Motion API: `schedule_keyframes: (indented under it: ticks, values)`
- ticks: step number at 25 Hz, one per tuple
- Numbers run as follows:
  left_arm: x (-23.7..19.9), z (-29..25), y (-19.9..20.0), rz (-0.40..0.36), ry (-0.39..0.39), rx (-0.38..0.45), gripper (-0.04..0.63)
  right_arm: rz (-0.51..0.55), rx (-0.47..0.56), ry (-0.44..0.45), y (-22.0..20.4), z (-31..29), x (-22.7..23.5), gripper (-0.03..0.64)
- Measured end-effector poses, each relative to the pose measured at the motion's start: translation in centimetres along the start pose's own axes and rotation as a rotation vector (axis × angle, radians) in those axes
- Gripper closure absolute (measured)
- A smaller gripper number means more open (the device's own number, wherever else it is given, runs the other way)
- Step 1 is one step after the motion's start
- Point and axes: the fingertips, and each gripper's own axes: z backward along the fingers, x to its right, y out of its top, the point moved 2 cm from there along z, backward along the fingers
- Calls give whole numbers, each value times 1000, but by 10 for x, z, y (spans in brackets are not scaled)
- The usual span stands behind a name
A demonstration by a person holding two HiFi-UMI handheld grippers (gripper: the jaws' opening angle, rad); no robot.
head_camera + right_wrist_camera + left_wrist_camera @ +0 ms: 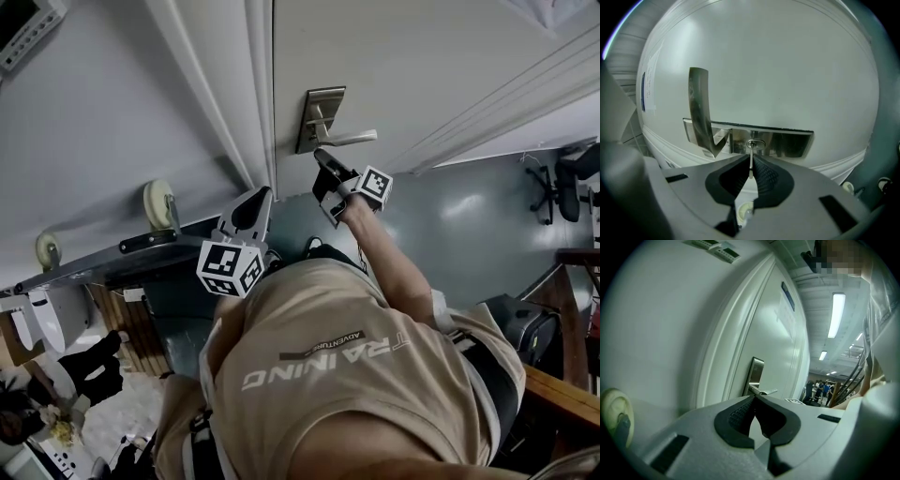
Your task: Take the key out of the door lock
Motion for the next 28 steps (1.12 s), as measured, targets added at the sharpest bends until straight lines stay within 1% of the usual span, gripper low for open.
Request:
schedule_keyframes:
  ticks: [3,7,12,16,20,25,28]
  values:
    - [0,-2,-1,7,0,-5,589,11,-3,6,-6,13,2,589]
    - [3,-7,2,-1,-17,-9,589,10,7,-5,-3,22,5,589]
    - [7,-13,6,-11,-41,-16,589,23,-16,-13,-8,26,2,589]
    - [7,-18,7,-17,-51,-22,589,90,-34,-14,-10,31,-11,589]
    - [7,-26,8,-22,-60,-27,589,119,-38,0,-4,42,-18,589]
    - [16,-37,11,-32,-81,-36,589,197,-98,-36,-5,59,-22,589]
    - [19,-39,10,-33,-84,-42,589,232,-128,-37,-8,68,-25,589]
